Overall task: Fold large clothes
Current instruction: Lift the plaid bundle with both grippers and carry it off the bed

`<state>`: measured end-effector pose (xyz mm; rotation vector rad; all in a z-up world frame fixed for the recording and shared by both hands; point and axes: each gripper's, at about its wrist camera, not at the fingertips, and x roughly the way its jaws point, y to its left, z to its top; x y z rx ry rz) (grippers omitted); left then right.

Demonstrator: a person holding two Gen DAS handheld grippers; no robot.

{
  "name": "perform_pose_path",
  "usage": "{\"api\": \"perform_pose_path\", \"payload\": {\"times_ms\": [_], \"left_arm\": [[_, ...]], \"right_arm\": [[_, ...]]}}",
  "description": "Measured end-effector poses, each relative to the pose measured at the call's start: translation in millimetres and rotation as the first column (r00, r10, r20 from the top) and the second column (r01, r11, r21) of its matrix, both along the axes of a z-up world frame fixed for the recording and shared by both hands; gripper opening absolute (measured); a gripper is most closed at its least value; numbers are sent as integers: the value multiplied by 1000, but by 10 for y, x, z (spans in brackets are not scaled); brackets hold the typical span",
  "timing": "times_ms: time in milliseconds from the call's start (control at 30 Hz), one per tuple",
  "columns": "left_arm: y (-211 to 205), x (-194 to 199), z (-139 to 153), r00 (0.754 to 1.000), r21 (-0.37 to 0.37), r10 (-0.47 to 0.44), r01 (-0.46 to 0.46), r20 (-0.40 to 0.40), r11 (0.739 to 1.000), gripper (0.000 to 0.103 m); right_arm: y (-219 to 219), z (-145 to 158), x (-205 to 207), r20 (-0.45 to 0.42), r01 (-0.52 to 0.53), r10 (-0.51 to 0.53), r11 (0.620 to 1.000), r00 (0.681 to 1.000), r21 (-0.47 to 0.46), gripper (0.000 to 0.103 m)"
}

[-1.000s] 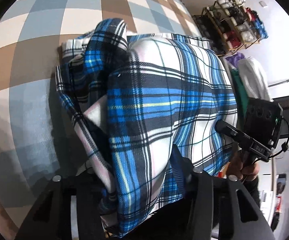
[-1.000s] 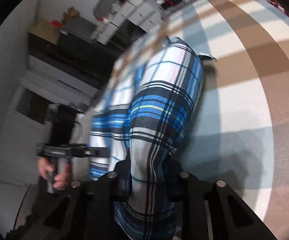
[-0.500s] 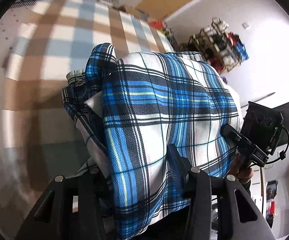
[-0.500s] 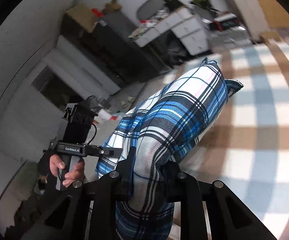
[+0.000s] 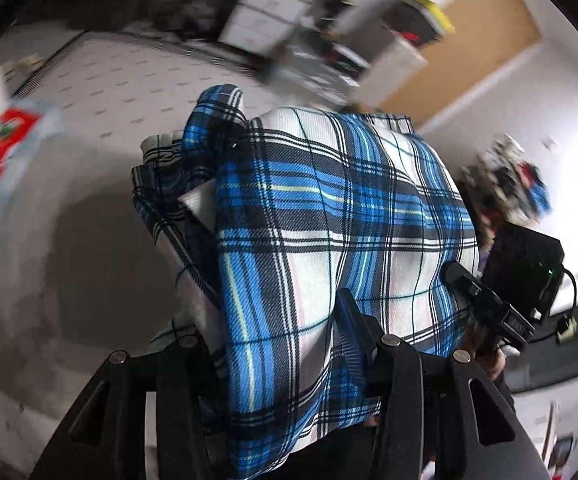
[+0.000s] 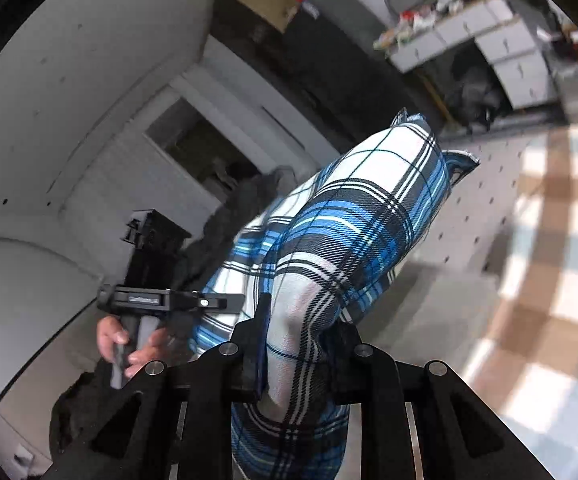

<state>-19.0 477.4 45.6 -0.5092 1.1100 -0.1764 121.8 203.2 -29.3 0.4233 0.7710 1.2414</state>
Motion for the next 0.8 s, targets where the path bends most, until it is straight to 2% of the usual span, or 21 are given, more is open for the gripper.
{"api": "perform_pose_path", "payload": {"times_ms": [67, 133, 200, 233, 300, 367, 400, 467, 533, 600, 633, 667, 733, 800], "left_arm": [[274, -70, -287, 996, 2, 66, -66, -58, 998, 40], [513, -125, -587, 985, -23, 123, -126, -121, 992, 40], [708, -153, -969, 970, -48, 151, -163, -190, 985, 40], [769, -165, -1107, 962, -65, 170, -188, -213, 980, 40], [818, -218, -1327, 958, -133, 171, -205, -230, 970, 44], [799, -235, -1300, 968, -143, 153, -183, -198, 973, 46], [773, -251, -1262, 971, -122, 144, -169, -191, 978, 46], [735, -351, -1116, 971, -42, 169, -178, -172, 983, 46], [828, -394, -959, 964, 81, 220, -210, -150, 974, 46], [791, -485, -709, 951, 269, 296, -262, -95, 927, 46], [795, -525, -575, 950, 315, 310, -279, -49, 907, 46], [751, -592, -473, 953, 320, 301, -284, -7, 904, 46], [516, -665, -331, 974, 268, 217, -228, 69, 936, 46], [279, -758, -326, 987, 245, 126, -149, 104, 958, 46]], "right_arm": [[342, -274, -23, -24, -27, 26, 999, 999, -42, 23], [655, -585, -84, -39, -45, 40, 989, 998, -141, 24], [939, -928, -201, -26, -70, 65, 945, 998, -319, 27], [1004, -1030, -270, -16, -90, 91, 919, 996, -383, 33], [1006, -1101, -447, 50, -114, 152, 887, 987, -448, 39], [893, -1002, -566, 134, -108, 197, 865, 971, -490, 45], [853, -948, -592, 163, -100, 210, 853, 964, -512, 52], [746, -787, -575, 241, -48, 212, 837, 947, -545, 53], [687, -604, -548, 320, 16, 194, 834, 927, -551, 53], [746, -469, -483, 362, 70, 160, 835, 918, -545, 53], [781, -389, -481, 376, 91, 140, 841, 916, -533, 53], [857, -323, -463, 382, 97, 129, 848, 915, -521, 53], [1076, -243, -424, 380, 100, 116, 859, 918, -503, 53], [1291, -273, -401, 384, 123, 102, 845, 918, -520, 53]]}}
